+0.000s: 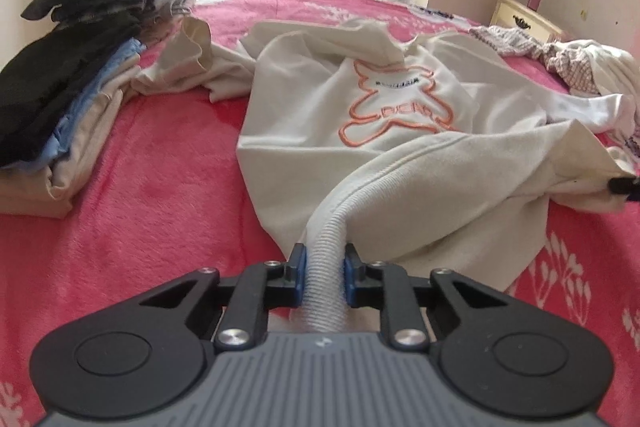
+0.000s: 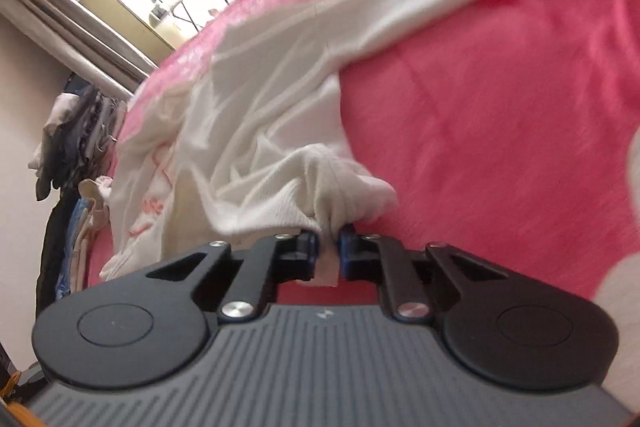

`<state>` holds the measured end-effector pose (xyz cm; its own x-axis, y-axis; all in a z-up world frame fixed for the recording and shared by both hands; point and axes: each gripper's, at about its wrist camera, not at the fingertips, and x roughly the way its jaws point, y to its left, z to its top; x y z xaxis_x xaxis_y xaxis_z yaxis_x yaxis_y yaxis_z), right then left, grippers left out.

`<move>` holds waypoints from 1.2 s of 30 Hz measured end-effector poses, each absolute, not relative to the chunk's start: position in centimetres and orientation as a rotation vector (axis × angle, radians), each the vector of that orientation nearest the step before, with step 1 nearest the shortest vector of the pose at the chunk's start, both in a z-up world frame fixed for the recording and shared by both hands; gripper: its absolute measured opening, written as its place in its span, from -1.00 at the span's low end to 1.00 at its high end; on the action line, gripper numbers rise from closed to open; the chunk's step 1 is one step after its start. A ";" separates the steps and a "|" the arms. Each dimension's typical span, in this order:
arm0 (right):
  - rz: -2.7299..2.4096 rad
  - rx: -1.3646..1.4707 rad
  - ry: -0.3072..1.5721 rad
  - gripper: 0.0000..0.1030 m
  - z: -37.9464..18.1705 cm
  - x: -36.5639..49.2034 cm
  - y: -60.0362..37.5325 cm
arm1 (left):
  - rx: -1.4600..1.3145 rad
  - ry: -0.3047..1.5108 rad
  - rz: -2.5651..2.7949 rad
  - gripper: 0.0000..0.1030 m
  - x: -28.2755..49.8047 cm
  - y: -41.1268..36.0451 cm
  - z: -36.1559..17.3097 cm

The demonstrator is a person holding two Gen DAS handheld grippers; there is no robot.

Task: Fold clothes

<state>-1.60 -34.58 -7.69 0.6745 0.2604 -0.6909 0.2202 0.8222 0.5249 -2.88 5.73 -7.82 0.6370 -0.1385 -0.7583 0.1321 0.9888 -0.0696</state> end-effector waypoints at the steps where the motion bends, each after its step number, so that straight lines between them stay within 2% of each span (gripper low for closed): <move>1: 0.027 0.616 0.835 -0.85 -6.9 -1.9 -35.0 | -0.003 0.861 -0.163 -0.66 -3.2 5.9 -7.4; 3: 0.048 0.595 0.825 -0.86 -4.7 -2.7 -35.6 | 0.006 0.851 -0.179 -0.72 -3.8 6.4 -6.4; 4: 0.062 0.588 0.824 -0.86 -3.4 -3.1 -35.9 | 0.014 0.846 -0.181 -0.83 -4.2 6.7 -5.8; 9: 0.089 0.568 0.853 -0.87 1.7 -6.2 -38.1 | 0.033 0.836 -0.193 -0.85 -5.8 8.8 -3.6; 15: -0.012 0.516 1.039 -0.87 -3.5 -6.8 -38.4 | 0.136 0.903 -0.238 -0.80 -6.8 8.6 -6.6; 17: -0.039 0.500 1.063 -0.87 -6.0 -6.6 -38.3 | 0.197 0.905 -0.242 -0.71 -7.2 8.0 -8.0; 20: -0.066 0.389 1.033 -0.77 -7.3 -6.8 -37.5 | 0.295 0.864 -0.235 -0.49 -8.1 7.1 -9.1; 22: -0.065 0.271 0.987 -0.75 -7.0 -6.9 -36.5 | 0.329 0.833 -0.225 -0.48 -8.5 6.7 -9.4; 25: -0.070 0.079 0.893 -0.54 -6.8 -7.1 -35.0 | 0.342 0.797 -0.205 -0.46 -8.5 6.2 -9.6; 28: -0.067 -0.031 0.818 -0.53 -7.1 -6.8 -34.2 | 0.346 0.766 -0.176 -0.46 -8.7 6.2 -9.5; 31: -0.107 -0.084 0.822 -0.56 -7.3 -6.4 -33.9 | 0.349 0.736 -0.145 -0.52 -8.9 6.3 -9.3; 36: -0.130 -0.110 0.831 -0.56 -7.4 -6.7 -33.9 | 0.391 0.736 -0.198 -0.34 -10.5 5.8 -8.6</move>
<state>-6.70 -33.87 -7.45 0.6672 -0.1574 -0.7280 0.0717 0.9864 -0.1476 -10.47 5.76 -8.61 0.7269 -0.0389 -0.6857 0.3098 0.9096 0.2768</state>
